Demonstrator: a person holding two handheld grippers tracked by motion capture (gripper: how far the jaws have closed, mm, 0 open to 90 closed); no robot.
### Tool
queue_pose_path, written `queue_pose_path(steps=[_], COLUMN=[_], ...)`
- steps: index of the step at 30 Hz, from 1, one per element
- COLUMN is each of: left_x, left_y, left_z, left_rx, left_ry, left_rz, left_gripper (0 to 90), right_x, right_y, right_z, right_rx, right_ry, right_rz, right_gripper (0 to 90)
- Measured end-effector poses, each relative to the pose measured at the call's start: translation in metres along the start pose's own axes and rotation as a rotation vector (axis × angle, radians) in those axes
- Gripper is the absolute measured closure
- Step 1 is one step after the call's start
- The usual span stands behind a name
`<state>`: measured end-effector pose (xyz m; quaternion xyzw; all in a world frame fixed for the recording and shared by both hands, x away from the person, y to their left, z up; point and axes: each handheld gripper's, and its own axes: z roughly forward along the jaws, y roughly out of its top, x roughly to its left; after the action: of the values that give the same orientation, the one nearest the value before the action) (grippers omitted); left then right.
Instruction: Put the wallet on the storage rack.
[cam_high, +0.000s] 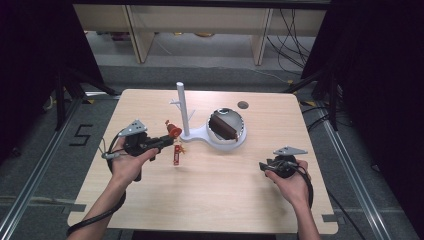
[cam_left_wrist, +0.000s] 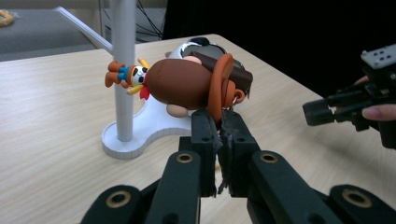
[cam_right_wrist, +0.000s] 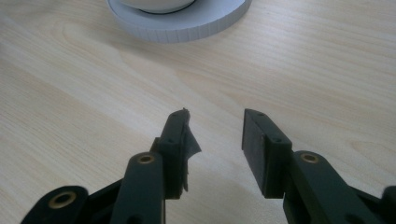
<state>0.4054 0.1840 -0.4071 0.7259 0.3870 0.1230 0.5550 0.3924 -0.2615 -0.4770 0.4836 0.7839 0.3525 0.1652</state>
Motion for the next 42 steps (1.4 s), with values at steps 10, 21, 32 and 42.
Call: queue_pose_path(steps=[10,21,32,42], left_x=[0.011,0.021,0.031,0.035], left_y=[0.005,0.010,0.021,0.034], left_z=[-0.012,-0.018,-0.019,-0.014], left_rx=[-0.055,-0.108,-0.154,-0.173], left_ry=[0.049,0.108,0.147,0.156], left_rz=[-0.042,-0.062,-0.076,-0.079], left_gripper=[84.3,84.3,84.3,84.3], right_x=[0.002,0.003,0.003,0.005], right_y=[-0.001,-0.001,-0.002,-0.002], right_z=[0.001,0.002,0.002,0.003], right_rx=[-0.009,-0.005,-0.005,0.010], right_ry=[-0.015,-0.003,-0.019,-0.008], right_rz=[0.008,0.007,-0.015,0.019], right_gripper=[61.7,61.4,61.3,61.2])
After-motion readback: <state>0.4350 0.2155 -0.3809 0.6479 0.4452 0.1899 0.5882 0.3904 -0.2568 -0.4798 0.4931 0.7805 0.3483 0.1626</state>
